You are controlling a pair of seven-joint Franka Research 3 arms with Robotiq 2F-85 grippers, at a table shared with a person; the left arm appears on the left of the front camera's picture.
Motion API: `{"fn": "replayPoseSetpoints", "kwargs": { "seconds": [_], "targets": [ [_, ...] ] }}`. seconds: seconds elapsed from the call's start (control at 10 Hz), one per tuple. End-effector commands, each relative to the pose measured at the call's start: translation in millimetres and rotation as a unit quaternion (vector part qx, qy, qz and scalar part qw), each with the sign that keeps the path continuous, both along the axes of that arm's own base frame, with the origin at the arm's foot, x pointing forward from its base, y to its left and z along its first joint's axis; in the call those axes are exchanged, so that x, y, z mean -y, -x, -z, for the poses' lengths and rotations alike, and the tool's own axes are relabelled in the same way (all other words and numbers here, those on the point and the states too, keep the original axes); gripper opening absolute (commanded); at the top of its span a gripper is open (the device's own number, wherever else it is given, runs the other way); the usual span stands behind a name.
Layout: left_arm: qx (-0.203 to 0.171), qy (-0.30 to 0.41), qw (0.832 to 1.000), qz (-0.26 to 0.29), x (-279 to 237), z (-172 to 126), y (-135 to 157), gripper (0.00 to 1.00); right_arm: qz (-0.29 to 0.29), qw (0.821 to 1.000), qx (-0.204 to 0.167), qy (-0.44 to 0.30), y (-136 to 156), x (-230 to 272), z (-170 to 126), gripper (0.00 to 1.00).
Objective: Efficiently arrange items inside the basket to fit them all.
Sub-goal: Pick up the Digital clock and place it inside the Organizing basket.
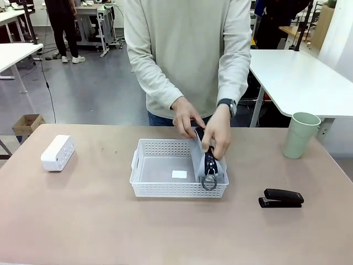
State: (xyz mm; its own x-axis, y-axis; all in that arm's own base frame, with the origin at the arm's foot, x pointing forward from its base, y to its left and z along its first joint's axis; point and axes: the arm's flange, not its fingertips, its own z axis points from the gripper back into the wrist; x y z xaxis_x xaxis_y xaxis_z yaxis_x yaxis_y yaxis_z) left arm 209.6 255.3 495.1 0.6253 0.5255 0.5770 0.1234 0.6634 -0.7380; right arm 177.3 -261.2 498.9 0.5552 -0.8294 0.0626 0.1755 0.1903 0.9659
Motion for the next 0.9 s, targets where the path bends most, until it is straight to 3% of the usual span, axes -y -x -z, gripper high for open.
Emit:
{"fn": "replayPoseSetpoints", "kwargs": {
  "seconds": [0.0,0.4,0.6,0.7,0.8],
  "targets": [
    [-0.043,-0.069,0.995,0.05,26.4,-18.9,-22.6,1.0,-0.003,1.0,0.012,0.001,-1.0,1.6,-2.5,1.0],
    [-0.145,-0.232,0.942,0.197,113.6,-35.3,-110.5,1.0,-0.003,1.0,0.012,0.001,-1.0,1.6,-2.5,1.0],
    [-0.144,-0.221,0.938,0.224,118.3,-35.5,-125.9,1.0,-0.003,1.0,0.012,0.001,-1.0,1.6,-2.5,1.0],
    [-0.134,-0.209,0.95,0.19,113.0,-33.4,-127.4,1.0,-0.003,1.0,0.012,0.001,-1.0,1.6,-2.5,1.0],
    [-0.144,-0.225,0.94,0.211,141.4,-29.8,-127.9,1.0,-0.003,1.0,0.012,0.001,-1.0,1.6,-2.5,1.0]
  ]
}}
